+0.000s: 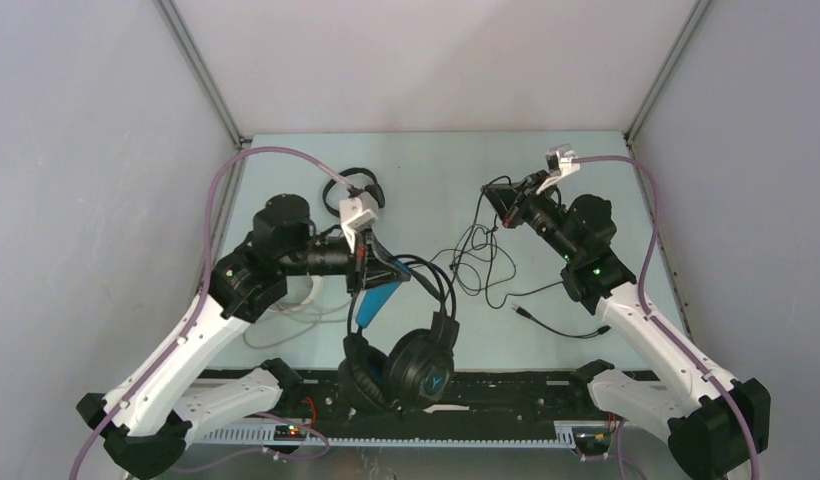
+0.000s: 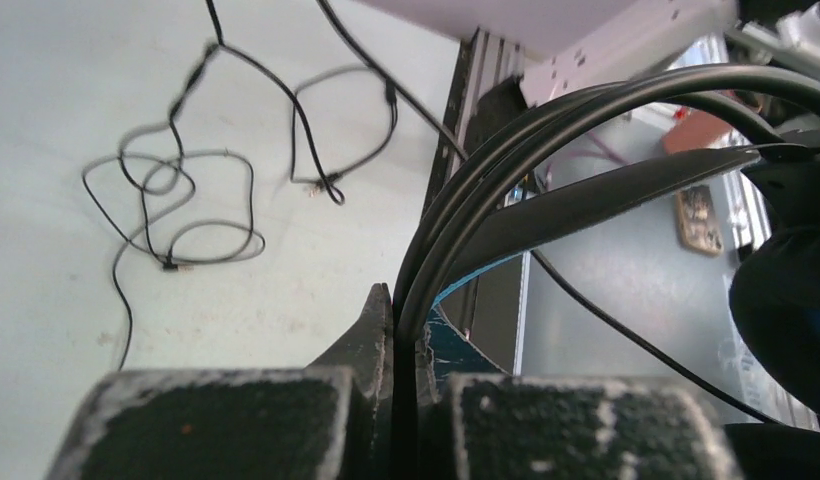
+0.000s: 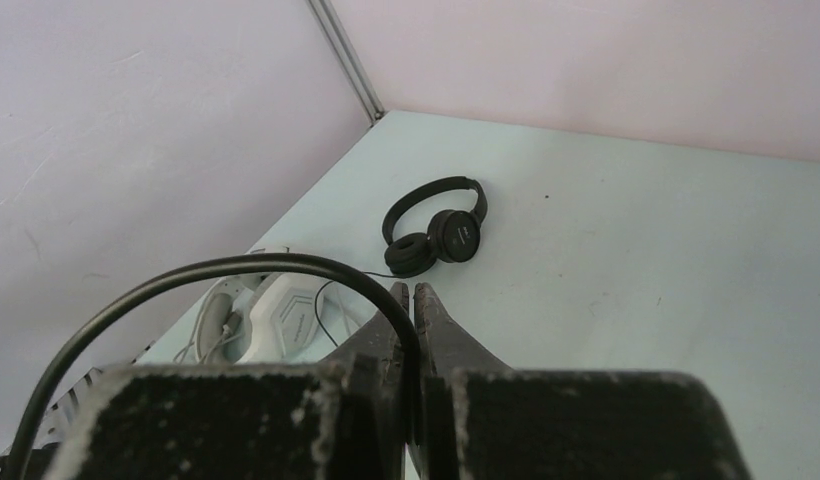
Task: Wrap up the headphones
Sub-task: Wrap the headphones cable around the headphones.
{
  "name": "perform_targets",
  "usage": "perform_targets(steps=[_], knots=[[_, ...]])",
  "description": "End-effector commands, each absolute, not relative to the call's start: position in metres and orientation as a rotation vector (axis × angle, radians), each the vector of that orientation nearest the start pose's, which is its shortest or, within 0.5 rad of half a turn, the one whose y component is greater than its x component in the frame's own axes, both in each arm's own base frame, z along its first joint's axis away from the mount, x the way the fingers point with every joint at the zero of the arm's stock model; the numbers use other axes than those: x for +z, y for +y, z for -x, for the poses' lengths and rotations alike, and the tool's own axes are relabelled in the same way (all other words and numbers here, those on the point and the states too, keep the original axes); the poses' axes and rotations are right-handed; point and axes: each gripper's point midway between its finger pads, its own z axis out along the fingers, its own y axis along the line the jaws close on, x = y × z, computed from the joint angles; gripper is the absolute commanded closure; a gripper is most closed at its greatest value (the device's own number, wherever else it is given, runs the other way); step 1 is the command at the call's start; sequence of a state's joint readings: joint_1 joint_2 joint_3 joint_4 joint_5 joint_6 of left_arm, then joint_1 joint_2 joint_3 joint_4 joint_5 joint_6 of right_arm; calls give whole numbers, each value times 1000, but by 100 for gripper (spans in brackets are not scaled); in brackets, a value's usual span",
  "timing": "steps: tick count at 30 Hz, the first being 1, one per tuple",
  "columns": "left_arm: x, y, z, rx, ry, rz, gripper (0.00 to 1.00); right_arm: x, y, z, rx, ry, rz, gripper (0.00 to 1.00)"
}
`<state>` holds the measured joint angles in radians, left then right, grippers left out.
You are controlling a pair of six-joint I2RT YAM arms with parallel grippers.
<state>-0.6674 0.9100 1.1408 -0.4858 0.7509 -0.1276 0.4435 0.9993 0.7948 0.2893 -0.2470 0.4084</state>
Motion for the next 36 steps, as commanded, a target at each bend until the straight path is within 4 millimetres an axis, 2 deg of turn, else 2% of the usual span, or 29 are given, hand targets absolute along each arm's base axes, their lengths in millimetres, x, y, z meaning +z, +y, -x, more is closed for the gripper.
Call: perform_targets(steps=[1, 5, 8, 13, 18, 22, 27, 30, 32, 36], knots=[[313, -255, -131, -1056, 1732, -1153, 100, 367, 212, -311, 885, 1428, 249, 100], [283, -248, -149, -856, 1871, -1187, 100, 366, 213, -314, 882, 1438, 260, 100], [265, -237, -170, -683, 1979, -1150, 100, 365, 214, -315, 874, 1452, 272, 100], [248, -215, -206, -410, 2108, -1011, 100, 369, 214, -311, 880, 1464, 292, 100], [236, -193, -234, -180, 2190, -847, 100, 371, 226, -295, 952, 1490, 344, 100], [228, -185, -247, -71, 2226, -760, 100, 373, 248, -272, 1036, 1509, 422, 100], [227, -180, -261, 6, 2228, -664, 100, 383, 278, -239, 1142, 1507, 510, 100], [231, -174, -273, 65, 2210, -540, 100, 392, 294, -214, 1240, 1507, 534, 100], [239, -164, -282, 101, 2199, -412, 100, 393, 305, -198, 1302, 1531, 527, 100], [264, -152, -293, 61, 2159, -140, 100, 385, 320, -182, 1409, 1641, 475, 100]])
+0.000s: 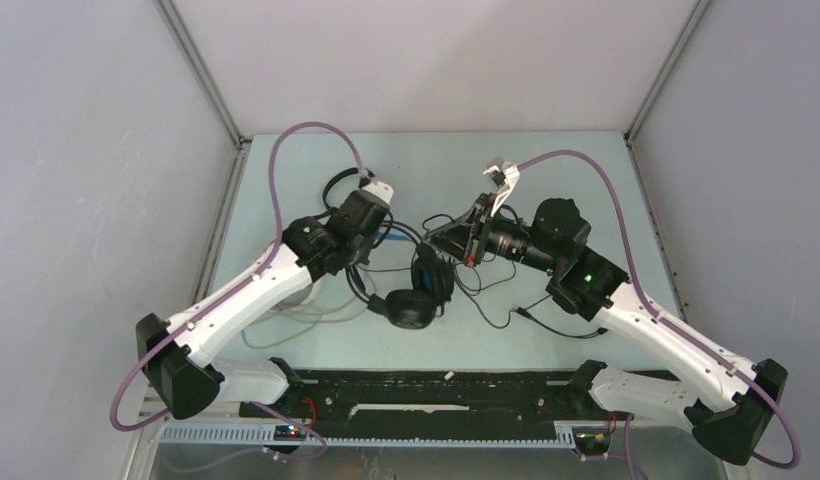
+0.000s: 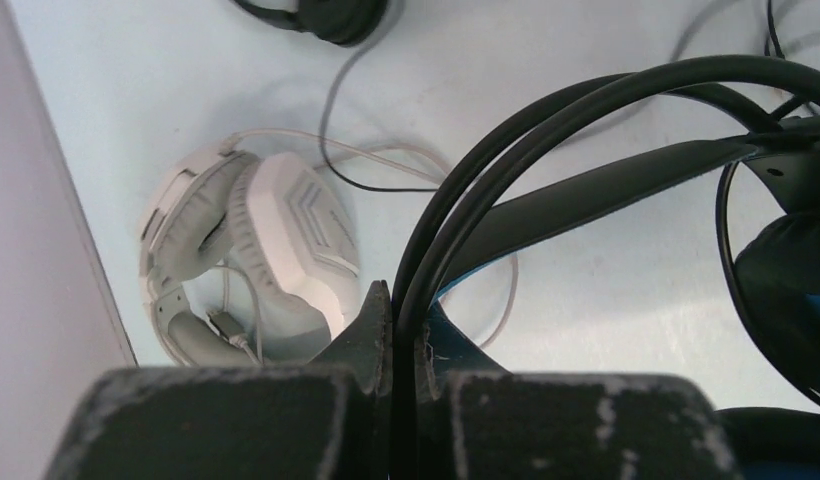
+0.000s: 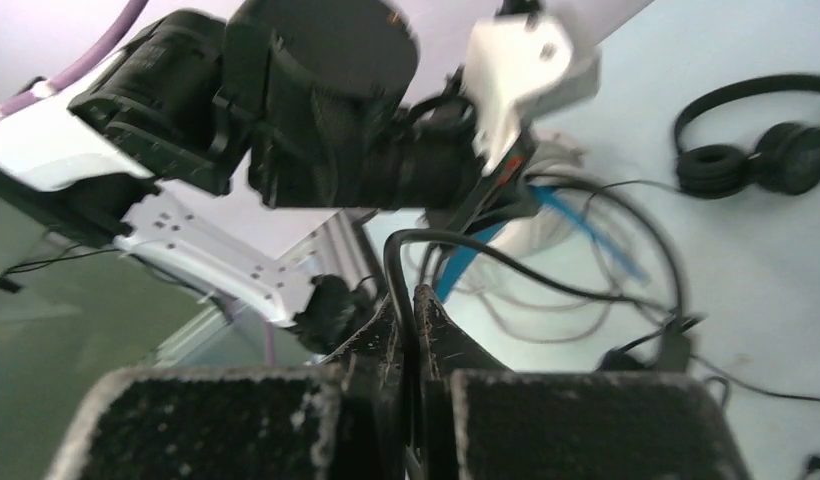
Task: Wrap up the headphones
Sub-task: Wrap the headphones cable around the headphones.
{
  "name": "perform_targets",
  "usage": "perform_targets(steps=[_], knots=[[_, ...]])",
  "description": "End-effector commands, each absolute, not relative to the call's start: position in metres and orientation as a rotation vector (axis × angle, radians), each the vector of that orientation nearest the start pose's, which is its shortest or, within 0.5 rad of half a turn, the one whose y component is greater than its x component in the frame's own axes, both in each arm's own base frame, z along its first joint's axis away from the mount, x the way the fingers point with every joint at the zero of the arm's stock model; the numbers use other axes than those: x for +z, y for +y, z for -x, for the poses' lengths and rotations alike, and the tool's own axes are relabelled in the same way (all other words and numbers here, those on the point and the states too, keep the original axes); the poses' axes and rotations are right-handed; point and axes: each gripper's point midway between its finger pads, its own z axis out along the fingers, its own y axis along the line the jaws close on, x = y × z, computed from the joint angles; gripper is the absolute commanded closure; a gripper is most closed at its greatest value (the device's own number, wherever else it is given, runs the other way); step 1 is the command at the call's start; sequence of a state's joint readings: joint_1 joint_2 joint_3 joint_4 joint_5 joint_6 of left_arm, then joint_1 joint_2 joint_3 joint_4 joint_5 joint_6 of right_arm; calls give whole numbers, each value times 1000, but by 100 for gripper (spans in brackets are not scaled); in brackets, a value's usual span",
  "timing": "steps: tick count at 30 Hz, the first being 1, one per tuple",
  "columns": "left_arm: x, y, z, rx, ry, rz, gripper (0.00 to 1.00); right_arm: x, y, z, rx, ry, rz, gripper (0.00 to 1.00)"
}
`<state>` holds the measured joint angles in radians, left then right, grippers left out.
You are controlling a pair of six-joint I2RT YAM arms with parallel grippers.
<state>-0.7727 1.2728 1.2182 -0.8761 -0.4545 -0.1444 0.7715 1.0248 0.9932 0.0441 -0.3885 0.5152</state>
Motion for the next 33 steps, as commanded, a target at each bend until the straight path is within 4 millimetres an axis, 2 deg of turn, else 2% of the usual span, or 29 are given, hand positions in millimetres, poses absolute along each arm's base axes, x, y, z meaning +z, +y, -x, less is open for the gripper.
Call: perform_targets(steps=[1, 3, 8, 14, 19, 23, 29, 33], knots=[[273, -150, -294, 44, 2134, -89, 100, 385, 324, -178, 1423, 1659, 477, 100], [291, -142, -298, 46, 2071, 12, 100, 379, 330, -172, 1431, 1704, 494, 100], [328, -115, -309, 106, 1901, 219, 100, 383, 348, -156, 1481, 1714, 575, 100], [359, -97, -315, -1, 1753, 435, 100, 375, 369, -145, 1510, 1737, 630, 100], [378, -101, -314, -186, 1650, 505, 100, 356, 376, -149, 1388, 1753, 670, 100], [386, -104, -306, -318, 1595, 565, 100, 340, 380, -160, 1269, 1752, 701, 100], [402, -96, -295, -408, 1529, 634, 100, 321, 389, -167, 1128, 1762, 719, 100], [407, -92, -293, -448, 1483, 666, 100, 312, 396, -164, 1063, 1760, 738, 100]])
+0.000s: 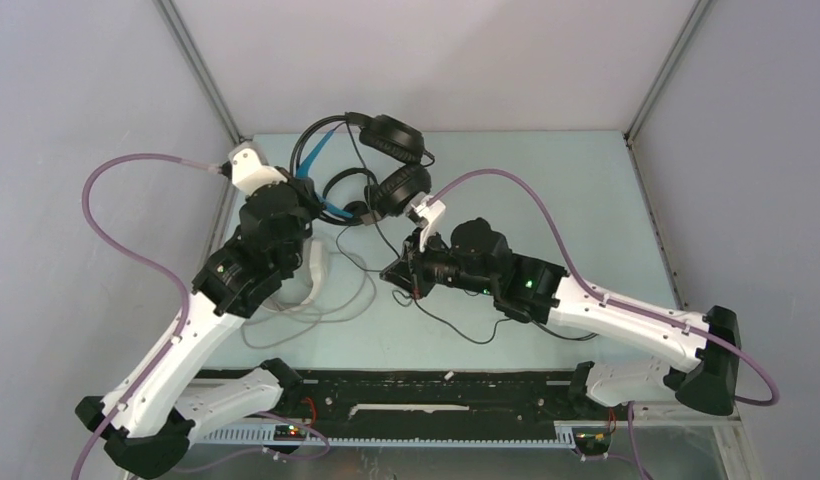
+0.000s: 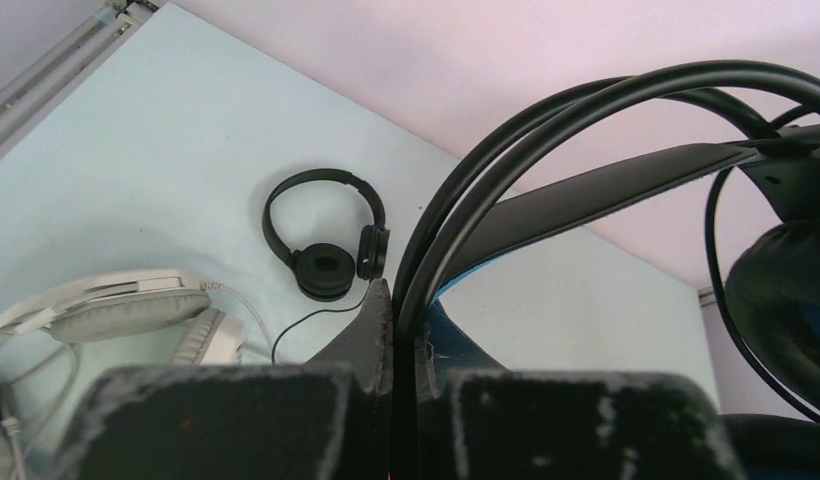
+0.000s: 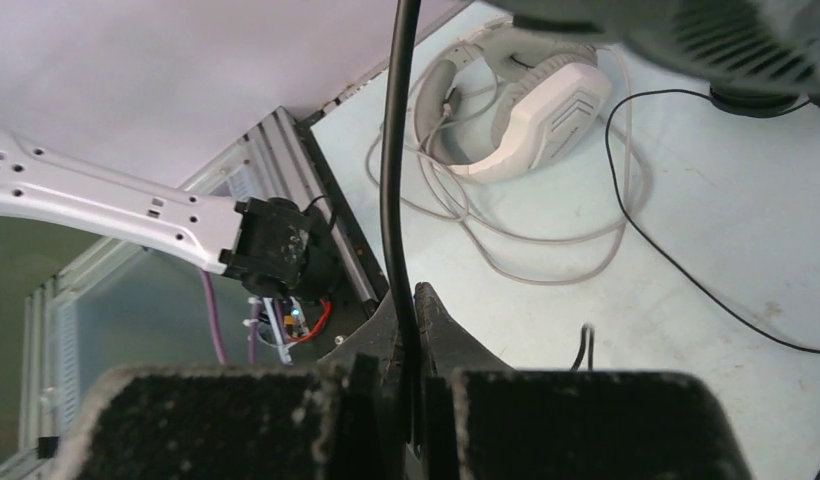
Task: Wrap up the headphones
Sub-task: Wrap the headphones cable around the headphones.
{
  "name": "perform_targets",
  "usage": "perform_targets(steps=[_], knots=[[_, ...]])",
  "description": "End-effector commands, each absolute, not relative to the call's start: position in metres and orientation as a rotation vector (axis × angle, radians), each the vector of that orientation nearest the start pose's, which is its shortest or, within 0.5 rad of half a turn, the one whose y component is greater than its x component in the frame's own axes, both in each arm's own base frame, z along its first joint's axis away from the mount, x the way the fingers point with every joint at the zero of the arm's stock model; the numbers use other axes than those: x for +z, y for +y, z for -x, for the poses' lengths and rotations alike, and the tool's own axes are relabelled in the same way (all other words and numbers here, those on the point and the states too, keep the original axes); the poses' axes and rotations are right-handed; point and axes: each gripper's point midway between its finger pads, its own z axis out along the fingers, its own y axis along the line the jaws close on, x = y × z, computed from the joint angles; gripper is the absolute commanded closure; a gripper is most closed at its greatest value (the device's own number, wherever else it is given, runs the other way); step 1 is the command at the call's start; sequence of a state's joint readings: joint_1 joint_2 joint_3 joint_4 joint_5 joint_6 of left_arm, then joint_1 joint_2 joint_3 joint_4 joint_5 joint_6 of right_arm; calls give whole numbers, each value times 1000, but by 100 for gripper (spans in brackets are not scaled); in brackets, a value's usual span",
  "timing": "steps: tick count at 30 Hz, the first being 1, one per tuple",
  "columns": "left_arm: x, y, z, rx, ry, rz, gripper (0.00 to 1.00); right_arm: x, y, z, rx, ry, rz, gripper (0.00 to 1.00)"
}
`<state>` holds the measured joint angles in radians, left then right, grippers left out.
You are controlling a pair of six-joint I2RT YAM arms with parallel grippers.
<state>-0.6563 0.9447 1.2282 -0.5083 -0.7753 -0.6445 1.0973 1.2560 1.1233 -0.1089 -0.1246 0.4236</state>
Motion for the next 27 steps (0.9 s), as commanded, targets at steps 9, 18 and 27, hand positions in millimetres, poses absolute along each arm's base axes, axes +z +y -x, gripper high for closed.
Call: perform_targets(steps=[9, 18, 27], knots=[[390, -96, -297, -561, 1476, 727, 100, 299, 398, -174, 919, 1750, 648, 100], [393, -96, -294, -657, 1449, 784, 100, 308, 391, -179, 897, 1648, 620, 98], [391, -101, -296, -701, 1463, 809, 100, 310, 406, -168, 836, 1502, 754, 100]])
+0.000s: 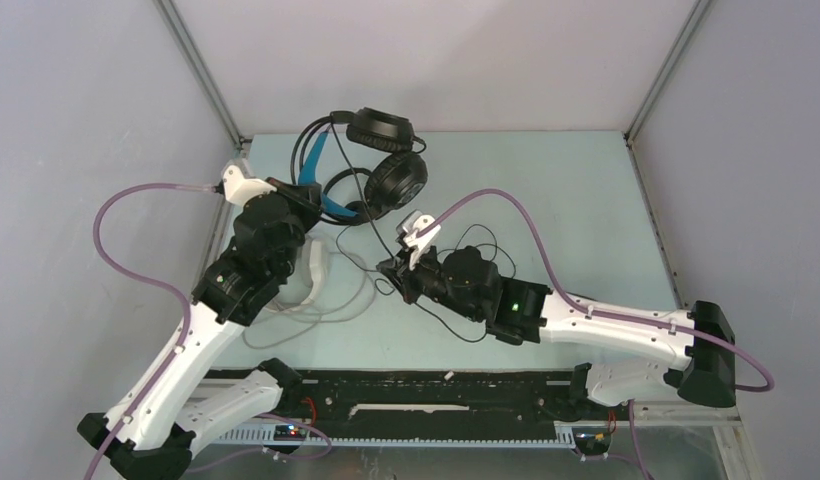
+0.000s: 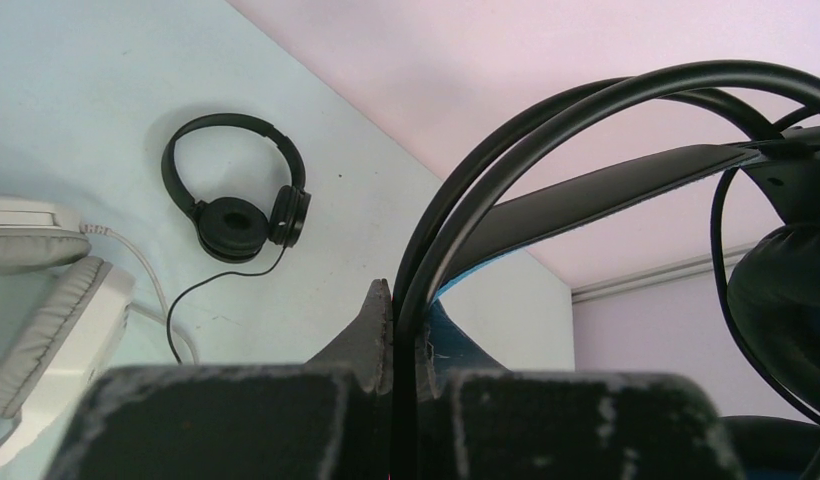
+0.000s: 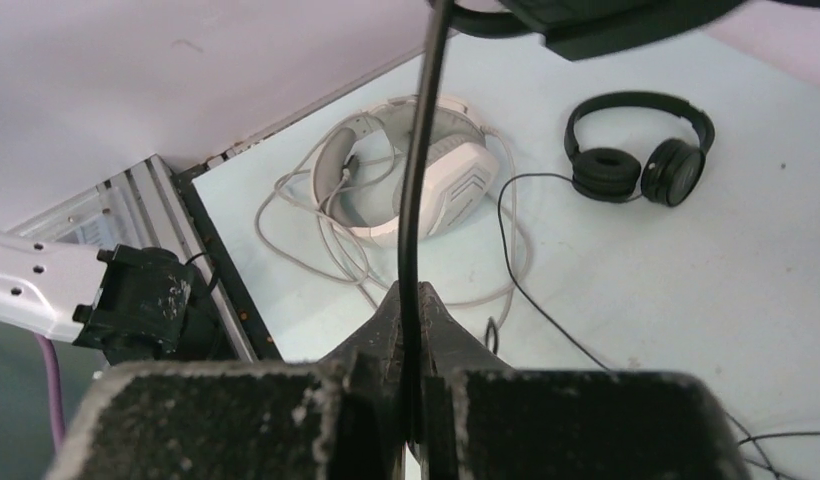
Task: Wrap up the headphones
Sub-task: Wrap the headphones cable around the headphones.
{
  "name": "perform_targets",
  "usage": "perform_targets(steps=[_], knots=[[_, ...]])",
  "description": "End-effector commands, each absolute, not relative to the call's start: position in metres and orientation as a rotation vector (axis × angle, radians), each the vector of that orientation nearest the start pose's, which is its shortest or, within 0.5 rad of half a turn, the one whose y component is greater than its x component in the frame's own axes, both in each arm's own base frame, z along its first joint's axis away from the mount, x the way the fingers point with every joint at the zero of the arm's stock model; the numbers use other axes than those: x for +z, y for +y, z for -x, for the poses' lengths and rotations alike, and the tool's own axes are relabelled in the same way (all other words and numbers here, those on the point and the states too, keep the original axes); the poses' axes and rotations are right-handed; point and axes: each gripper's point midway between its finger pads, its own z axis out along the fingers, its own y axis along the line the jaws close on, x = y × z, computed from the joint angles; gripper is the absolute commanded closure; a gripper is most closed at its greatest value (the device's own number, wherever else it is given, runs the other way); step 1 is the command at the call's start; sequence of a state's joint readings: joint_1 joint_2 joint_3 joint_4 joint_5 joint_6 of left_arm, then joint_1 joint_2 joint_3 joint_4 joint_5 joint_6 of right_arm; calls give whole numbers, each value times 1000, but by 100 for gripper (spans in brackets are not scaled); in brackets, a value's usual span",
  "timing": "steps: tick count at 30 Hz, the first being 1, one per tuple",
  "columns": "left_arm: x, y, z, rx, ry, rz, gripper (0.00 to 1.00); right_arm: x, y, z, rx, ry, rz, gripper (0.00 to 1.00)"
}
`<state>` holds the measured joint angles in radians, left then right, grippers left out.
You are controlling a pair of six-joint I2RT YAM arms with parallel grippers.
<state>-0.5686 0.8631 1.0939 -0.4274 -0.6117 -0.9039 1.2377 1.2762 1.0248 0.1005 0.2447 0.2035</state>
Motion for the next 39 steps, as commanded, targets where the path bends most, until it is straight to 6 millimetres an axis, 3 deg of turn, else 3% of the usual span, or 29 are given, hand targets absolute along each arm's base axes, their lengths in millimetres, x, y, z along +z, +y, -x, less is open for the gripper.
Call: perform_targets(steps=[1, 7, 21, 28, 33, 39], knots=[[391, -101, -297, -700, 1462, 809, 100, 312, 408, -166, 836, 1487, 770, 100], [387, -99, -299, -690, 1463, 817, 100, 304, 411, -155, 804, 1465, 862, 100], [400, -114, -293, -828, 1464, 802, 100, 272, 400, -185, 616, 1532, 822, 100], [406, -111, -287, -829, 1461, 785, 100, 254, 382, -201, 661, 1577, 768, 83], [415, -112, -286, -828, 1454, 751, 100, 219, 373, -203, 702, 1631, 762, 71], [423, -107, -287, -777, 1450, 730, 100, 189, 365, -200, 725, 1696, 725, 68]])
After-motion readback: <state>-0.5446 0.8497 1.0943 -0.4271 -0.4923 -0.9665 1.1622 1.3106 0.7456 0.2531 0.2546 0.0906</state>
